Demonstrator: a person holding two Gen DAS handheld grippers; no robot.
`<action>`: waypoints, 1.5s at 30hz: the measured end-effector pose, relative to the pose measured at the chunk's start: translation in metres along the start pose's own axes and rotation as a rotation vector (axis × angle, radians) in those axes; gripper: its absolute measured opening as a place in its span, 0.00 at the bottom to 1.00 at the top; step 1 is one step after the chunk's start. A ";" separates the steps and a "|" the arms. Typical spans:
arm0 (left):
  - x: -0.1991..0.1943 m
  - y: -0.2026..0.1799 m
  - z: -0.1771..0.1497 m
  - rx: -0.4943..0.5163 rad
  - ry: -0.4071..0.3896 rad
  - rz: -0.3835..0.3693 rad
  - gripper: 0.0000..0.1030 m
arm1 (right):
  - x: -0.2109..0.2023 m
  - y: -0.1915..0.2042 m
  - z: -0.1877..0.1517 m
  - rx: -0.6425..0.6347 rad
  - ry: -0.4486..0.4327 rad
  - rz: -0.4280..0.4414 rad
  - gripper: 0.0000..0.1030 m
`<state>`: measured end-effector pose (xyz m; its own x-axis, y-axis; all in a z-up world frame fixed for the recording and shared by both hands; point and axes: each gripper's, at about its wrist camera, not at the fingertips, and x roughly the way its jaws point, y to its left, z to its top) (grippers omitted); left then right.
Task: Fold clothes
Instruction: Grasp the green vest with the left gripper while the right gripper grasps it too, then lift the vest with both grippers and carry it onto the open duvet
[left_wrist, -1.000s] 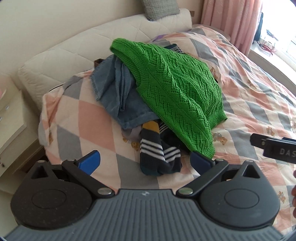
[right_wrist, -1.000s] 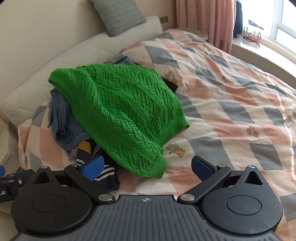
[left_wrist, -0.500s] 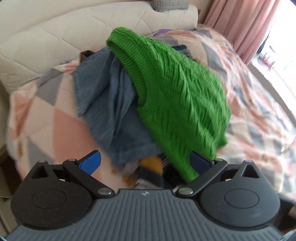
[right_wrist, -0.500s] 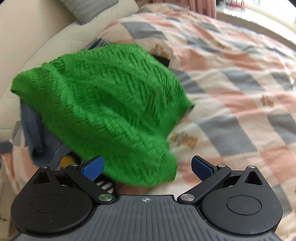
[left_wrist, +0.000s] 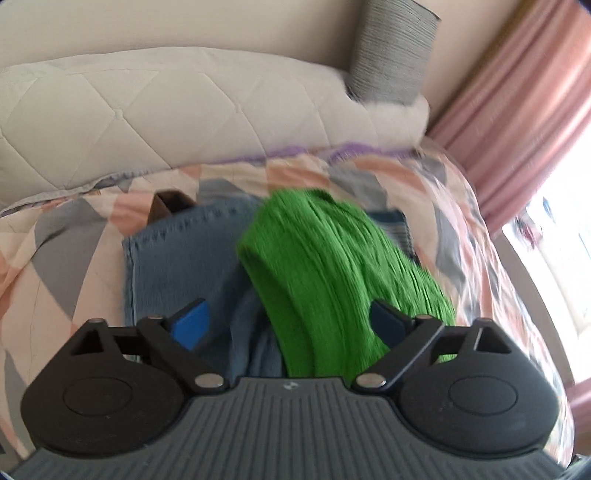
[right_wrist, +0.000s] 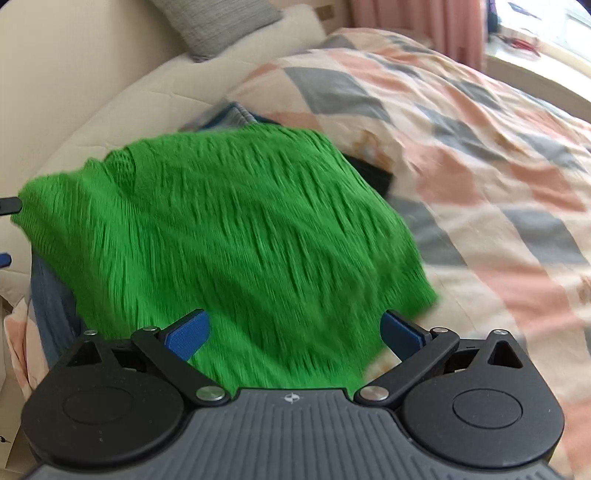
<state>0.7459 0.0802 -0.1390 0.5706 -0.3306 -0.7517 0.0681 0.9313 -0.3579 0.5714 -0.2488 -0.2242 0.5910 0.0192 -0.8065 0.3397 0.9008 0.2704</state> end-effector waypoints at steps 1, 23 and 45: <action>0.005 0.002 0.005 -0.014 -0.009 0.001 0.93 | 0.007 0.003 0.011 -0.019 -0.010 0.012 0.98; 0.058 0.027 0.003 -0.088 -0.003 -0.143 0.40 | 0.208 0.031 0.205 -0.158 0.106 0.434 0.98; -0.096 -0.092 -0.036 0.377 -0.232 -0.199 0.14 | -0.123 -0.056 0.037 -0.039 -0.552 0.368 0.12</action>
<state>0.6556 0.0205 -0.0541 0.6807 -0.5049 -0.5307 0.4615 0.8582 -0.2246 0.5069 -0.3174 -0.1206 0.9548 0.1132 -0.2749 0.0234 0.8931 0.4493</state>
